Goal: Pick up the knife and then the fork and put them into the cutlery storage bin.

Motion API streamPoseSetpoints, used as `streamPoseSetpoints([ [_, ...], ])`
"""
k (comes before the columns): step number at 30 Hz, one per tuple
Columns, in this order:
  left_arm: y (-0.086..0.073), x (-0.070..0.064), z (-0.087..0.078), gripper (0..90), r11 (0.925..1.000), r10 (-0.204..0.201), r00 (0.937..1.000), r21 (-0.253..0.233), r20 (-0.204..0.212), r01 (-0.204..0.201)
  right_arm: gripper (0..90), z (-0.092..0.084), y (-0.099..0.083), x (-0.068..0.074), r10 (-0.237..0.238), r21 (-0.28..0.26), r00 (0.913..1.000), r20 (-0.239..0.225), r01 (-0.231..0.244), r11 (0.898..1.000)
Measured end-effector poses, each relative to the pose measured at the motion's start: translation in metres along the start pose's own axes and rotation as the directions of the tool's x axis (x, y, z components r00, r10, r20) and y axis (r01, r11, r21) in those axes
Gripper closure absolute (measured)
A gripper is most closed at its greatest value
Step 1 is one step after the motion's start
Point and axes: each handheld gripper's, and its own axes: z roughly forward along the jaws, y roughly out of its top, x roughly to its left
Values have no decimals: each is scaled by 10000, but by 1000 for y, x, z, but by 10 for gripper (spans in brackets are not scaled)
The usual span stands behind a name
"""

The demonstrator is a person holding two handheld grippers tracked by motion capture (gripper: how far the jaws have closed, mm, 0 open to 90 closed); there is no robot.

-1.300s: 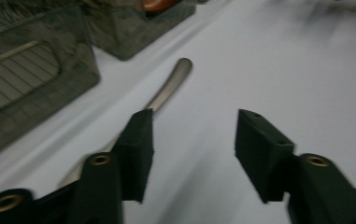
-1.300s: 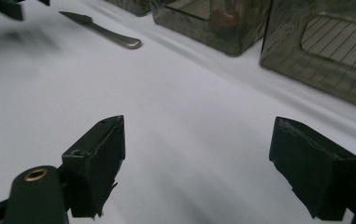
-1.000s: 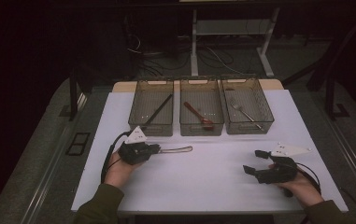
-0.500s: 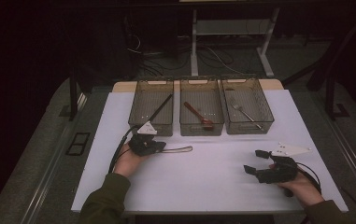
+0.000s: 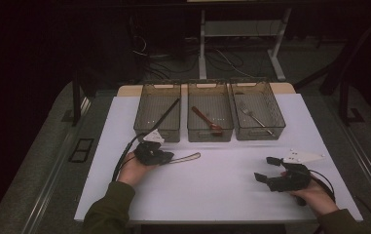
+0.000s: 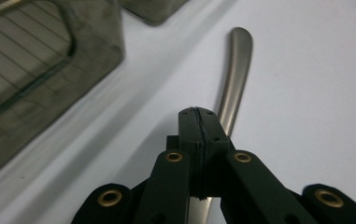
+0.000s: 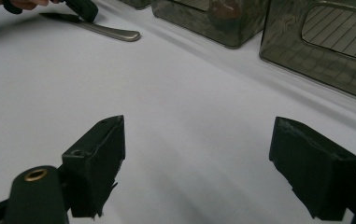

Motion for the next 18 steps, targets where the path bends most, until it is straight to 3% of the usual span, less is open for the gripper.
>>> streamPoseSetpoints([
  [12, -8, -16, -10, 889, 9998, -9, 9991, 175, 431, 1, 177, -1, 0, -1, -9, -44, 10000, 24, 10, 10000],
  [15, -8, -16, -11, 887, 9999, -109, 9987, 32, 490, 107, 178, -2, 0, -1, -36, -58, 10000, 28, 36, 10000],
  [18, -4, -20, -13, 814, 9994, -132, 9993, -311, 351, 143, 178, -2, 0, -1, -62, -62, 10000, 43, 62, 10000],
])
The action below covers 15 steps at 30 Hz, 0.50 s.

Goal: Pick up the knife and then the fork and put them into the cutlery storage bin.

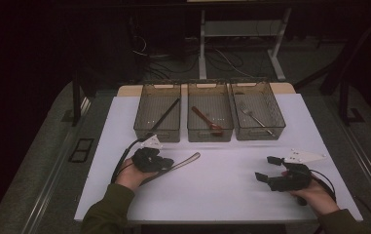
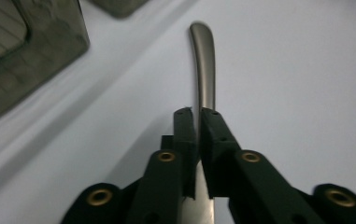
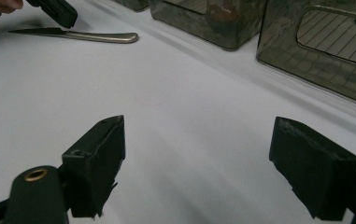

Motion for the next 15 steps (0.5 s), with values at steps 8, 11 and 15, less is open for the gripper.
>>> streamPoseSetpoints([
  [8, 2, -15, 12, 664, 9979, 572, 9980, 309, -258, -564, 177, 0, 0, 0, -25, -1, 10000, -20, 25, 10000],
  [11, 2, -16, 15, 674, 9984, 529, 9978, 242, -394, -520, 178, 0, 0, 1, -27, 27, 10000, -9, 27, 10000],
  [15, 0, -17, 20, 705, 9964, 778, 9956, 371, -529, -759, 178, 0, 0, 1, -39, 36, 10000, -4, 40, 10000],
])
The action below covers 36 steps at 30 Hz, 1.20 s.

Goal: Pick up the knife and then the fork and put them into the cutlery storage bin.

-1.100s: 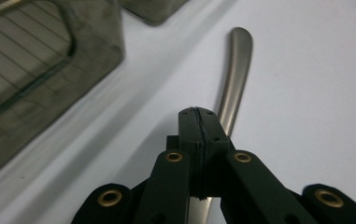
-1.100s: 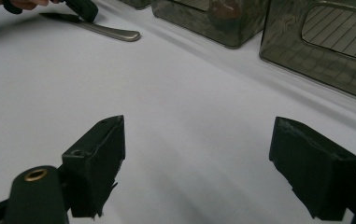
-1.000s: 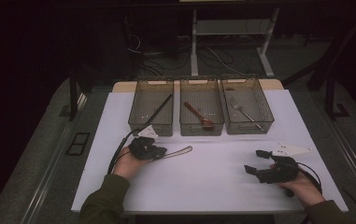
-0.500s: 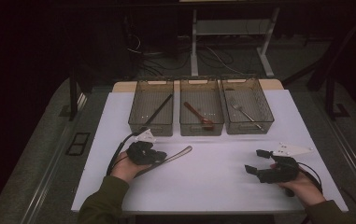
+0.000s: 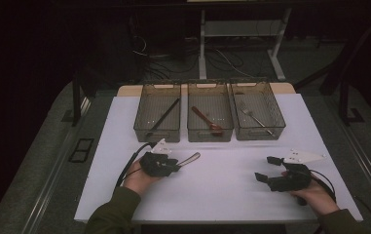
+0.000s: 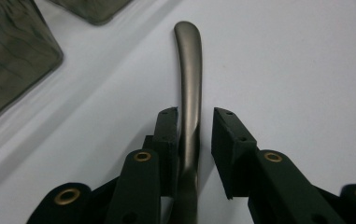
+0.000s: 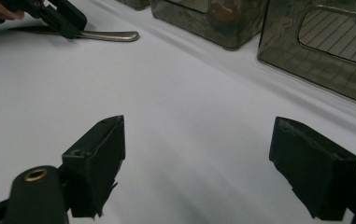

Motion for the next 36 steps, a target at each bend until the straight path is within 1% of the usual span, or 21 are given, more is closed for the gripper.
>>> streamPoseSetpoints([
  [5, -1, -1, 1, 773, 9993, 386, 9991, 0, -188, -386, 178, 0, 0, 0, -129, -90, 9999, -1, 129, 9999],
  [8, -1, 0, 0, 783, 9989, 467, 9989, -27, -101, -467, 178, 0, 1, 1, -187, -110, 9998, -80, 186, 9998],
  [9, -1, 0, 0, 786, 9986, 523, 9986, -50, -66, -524, 178, 0, 1, 1, -172, -78, 9998, -55, 172, 9998],
  [12, -1, 1, 0, 788, 9983, 571, 9984, -70, -27, -571, 178, 0, 2, 0, -320, -24, 9995, -3, 320, 9995],
  [13, -1, 1, 0, 788, 9983, 588, 9983, -55, -33, -588, 178, 0, 2, 1, -386, -82, 9992, 53, 386, 9992],
  [16, -1, 1, 0, 789, 9986, 526, 9986, -36, -7, -526, 181, 1, 2, 0, -249, 222, 9997, -18, 249, 9994],
  [18, -1, 2, 0, 789, 9989, 457, 9990, -59, 10, -457, 174, 3, 2, -2, 27, 630, 10000, -70, -22, 9980],
  [20, 0, 2, 0, 789, 9990, 441, 9990, -34, 23, -441, 141, 4, 5, -6, 259, 895, 9989, -393, -223, 9957],
  [21, 0, 2, -1, 789, 9990, 455, 9990, -22, 38, -455, 141, 4, 6, -6, 329, 967, 9982, -498, -279, 9949],
  [22, 0, 1, -1, 789, 9990, 445, 9990, -10, 39, -445, 142, 3, 6, -7, 245, 1013, 9982, -547, -188, 9947],
  [23, 0, 1, -2, 789, 9990, 440, 9990, 22, 51, -440, 142, 3, 7, -6, 69, 1056, 9986, -529, -13, 9944],
  [24, 0, 1, -2, 790, 9989, 464, 9989, 26, 72, -464, 141, 2, 7, -4, -68, 1172, 9981, -615, 140, 9930],
  [25, 1, 2, -3, 790, 9988, 492, 9987, 7, 102, -492, 142, 2, 8, -3, -381, 1363, 9952, -899, 501, 9894],
  [26, 1, 2, -4, 790, 9985, 540, 9984, 32, 139, -540, 154, 1, 9, -1, -596, 1496, 9925, -1063, 752, 9859],
  [27, 2, 2, -5, 790, 9985, 552, 9983, -4, 188, -552, 161, 2, 10, 0, -653, 1618, 9917, -1109, 828, 9833],
  [28, 3, 1, -6, 790, 9984, 560, 9982, -38, 203, -559, 161, 3, 11, 1, -649, 1737, 9899, -1261, 864, 9810],
  [30, 6, -1, -9, 790, 9975, 709, 9971, -61, 289, -708, 166, 4, 12, 4, -752, 1819, 9873, -1397, 1002, 9782],
  [32, 9, -2, -10, 790, 9967, 804, 9962, -112, 338, -800, 210, 5, 15, 4, -879, 1850, 9840, -1548, 1163, 9758],
  [33, 11, -3, -11, 790, 9961, 879, 9954, -102, 374, -875, 212, 6, 16, 4, -981, 1837, 9836, -1511, 1254, 9749],
  [35, 14, -6, -11, 790, 9953, 970, 9943, -100, 448, -966, 221, 7, 19, 5, -1101, 1803, 9804, -1633, 1394, 9737],
  [36, 16, -8, -11, 790, 9937, 1122, 9924, -30, 505, -1122, 221, 8, 21, 5, -1258, 1783, 9787, -1621, 1544, 9718],
])
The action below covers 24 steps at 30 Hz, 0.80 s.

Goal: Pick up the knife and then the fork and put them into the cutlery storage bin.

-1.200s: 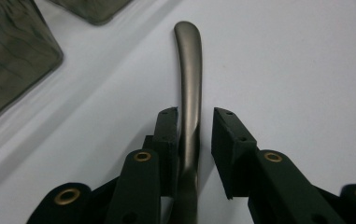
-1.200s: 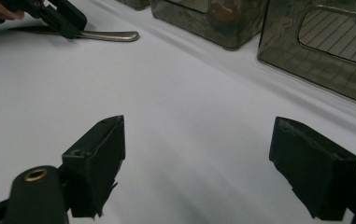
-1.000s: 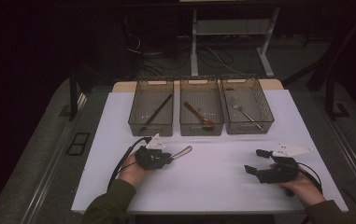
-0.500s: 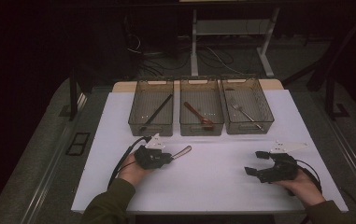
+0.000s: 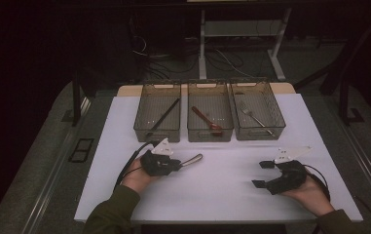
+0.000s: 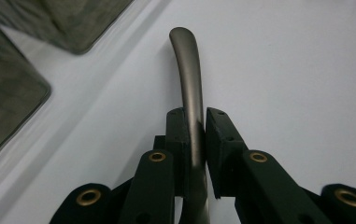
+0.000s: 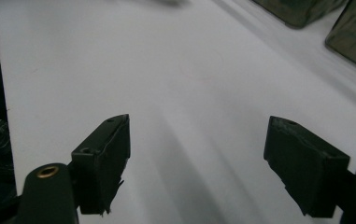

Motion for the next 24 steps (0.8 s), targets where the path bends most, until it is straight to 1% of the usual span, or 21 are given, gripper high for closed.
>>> streamPoseSetpoints([
  [2, 4, -3, 0, 790, 9999, 139, 9998, -18, 134, -139, 222, 4, 5, 1, -369, 166, 9993, -45, 370, 9992],
  [3, 6, -5, 1, 790, 9998, 195, 9996, -46, 223, -194, 222, 6, 9, 2, -540, 254, 9984, -150, 544, 9982],
  [5, 11, -8, 1, 789, 9995, 310, 9984, -76, 468, -307, 226, 10, 16, 2, -734, 287, 9962, -458, 748, 9968],
  [8, 19, -15, 3, 790, 9985, 524, 9952, -198, 831, -509, 230, 15, 27, 2, -1027, 378, 9902, -950, 1066, 9936],
  [11, 27, -20, 6, 789, 9957, 926, 9892, -189, 1139, -910, 232, 20, 38, 5, -1275, 459, 9845, -1209, 1338, 9899],
  [14, 35, -26, 9, 790, 9933, 1153, 9818, -192, 1510, -1137, 235, 28, 50, 7, -1663, 492, 9753, -1453, 1750, 9833],
  [17, 42, -33, 13, 790, 9908, 1350, 9743, -216, 1806, -1333, 248, 35, 63, 10, -2261, 499, 9590, -1706, 2376, 9701],
  [18, 45, -34, 14, 789, 9883, 1518, 9698, -180, 1909, -1512, 250, 39, 67, 11, -2350, 514, 9544, -1843, 2481, 9674],
  [19, 47, -36, 16, 790, 9880, 1545, 9674, -223, 2007, -1531, 256, 42, 71, 12, -2557, 562, 9466, -1963, 2712, 9609],
  [20, 49, -38, 17, 789, 9859, 1668, 9637, -259, 2084, -1651, 268, 45, 75, 14, -2689, 575, 9396, -2118, 2866, 9563],
  [21, 51, -39, 18, 789, 9846, 1748, 9604, -291, 2168, -1726, 278, 48, 78, 16, -2790, 642, 9340, -2234, 2997, 9519],
  [22, 52, -41, 19, 790, 9850, 1721, 9597, -287, 2223, -1700, 295, 51, 81, 18, -2911, 674, 9277, -2339, 3141, 9470],
  [23, 55, -42, 20, 789, 9825, 1857, 9567, -247, 2242, -1849, 308, 54, 84, 20, -3023, 700, 9206, -2470, 3282, 9420],
  [24, 56, -43, 20, 789, 9820, 1880, 9560, -238, 2254, -1875, 328, 57, 87, 21, -3173, 716, 9140, -2531, 3447, 9360],
])
